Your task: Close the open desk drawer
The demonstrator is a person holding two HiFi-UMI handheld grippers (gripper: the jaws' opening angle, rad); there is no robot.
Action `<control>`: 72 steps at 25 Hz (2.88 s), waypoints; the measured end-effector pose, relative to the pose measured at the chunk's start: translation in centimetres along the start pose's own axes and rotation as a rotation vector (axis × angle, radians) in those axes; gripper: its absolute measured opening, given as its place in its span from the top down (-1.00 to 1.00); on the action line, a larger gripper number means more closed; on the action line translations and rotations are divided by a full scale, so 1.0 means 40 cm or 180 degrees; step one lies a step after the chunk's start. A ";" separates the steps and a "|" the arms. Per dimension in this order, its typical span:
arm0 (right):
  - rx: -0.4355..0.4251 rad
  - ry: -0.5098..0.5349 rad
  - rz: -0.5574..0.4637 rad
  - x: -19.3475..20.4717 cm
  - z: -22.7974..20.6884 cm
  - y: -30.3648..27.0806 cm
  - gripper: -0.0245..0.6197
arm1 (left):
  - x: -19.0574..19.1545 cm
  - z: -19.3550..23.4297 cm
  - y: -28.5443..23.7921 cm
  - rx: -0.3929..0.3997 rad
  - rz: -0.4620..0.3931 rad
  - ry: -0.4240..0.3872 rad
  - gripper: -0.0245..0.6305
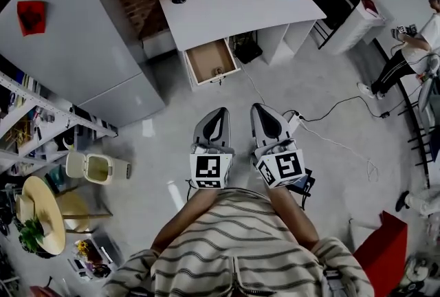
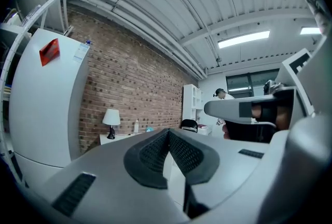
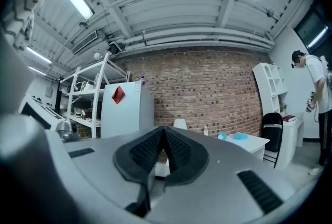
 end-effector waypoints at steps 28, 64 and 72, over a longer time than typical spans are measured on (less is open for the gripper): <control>-0.0555 -0.0010 0.0131 0.101 -0.559 -0.639 0.89 | 0.010 0.130 -0.765 -0.0654 0.0115 -0.0013 0.91; -0.0767 -0.0207 0.0539 0.305 -0.606 -0.902 0.89 | 0.194 0.303 -0.923 -0.0946 0.0345 0.0520 0.91; -0.0688 -0.0305 0.0672 0.395 -0.576 -0.951 0.89 | 0.276 0.369 -0.946 -0.0992 0.0372 0.0665 0.91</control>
Point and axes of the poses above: the fingertips, and each gripper's own axes: y backward along the fingers, z to its left, x out of its underside, the point moved 7 cm from there along y, backward along the fingers, and after that the axes turned 2 degrees about z, right-handed, at the moved point
